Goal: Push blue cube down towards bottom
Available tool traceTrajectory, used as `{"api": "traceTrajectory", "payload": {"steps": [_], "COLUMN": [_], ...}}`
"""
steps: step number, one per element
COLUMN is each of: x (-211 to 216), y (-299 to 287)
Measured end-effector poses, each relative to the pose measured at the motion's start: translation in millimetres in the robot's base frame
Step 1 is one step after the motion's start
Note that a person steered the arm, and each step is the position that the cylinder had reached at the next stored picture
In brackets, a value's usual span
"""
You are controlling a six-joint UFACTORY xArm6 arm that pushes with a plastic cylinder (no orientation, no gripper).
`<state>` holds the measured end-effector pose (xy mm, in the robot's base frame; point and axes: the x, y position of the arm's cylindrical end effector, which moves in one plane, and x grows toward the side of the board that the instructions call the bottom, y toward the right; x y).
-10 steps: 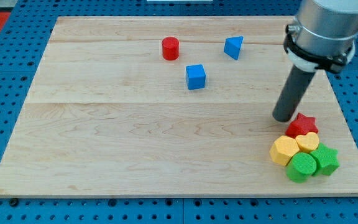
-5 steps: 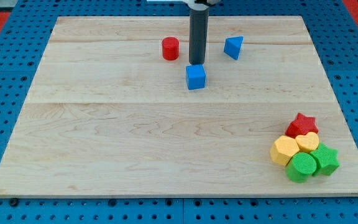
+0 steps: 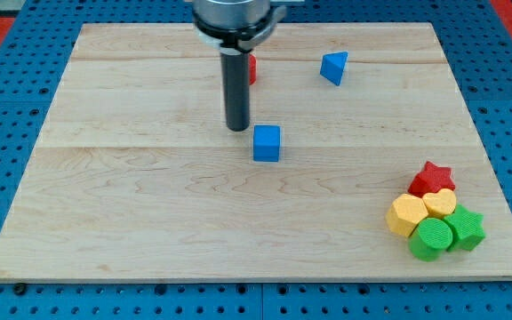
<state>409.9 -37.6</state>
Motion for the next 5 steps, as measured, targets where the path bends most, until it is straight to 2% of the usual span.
{"api": "traceTrajectory", "payload": {"steps": [1, 3, 5], "x": [12.9, 14.1, 34.0], "y": [-0.2, 56.3, 86.3]}}
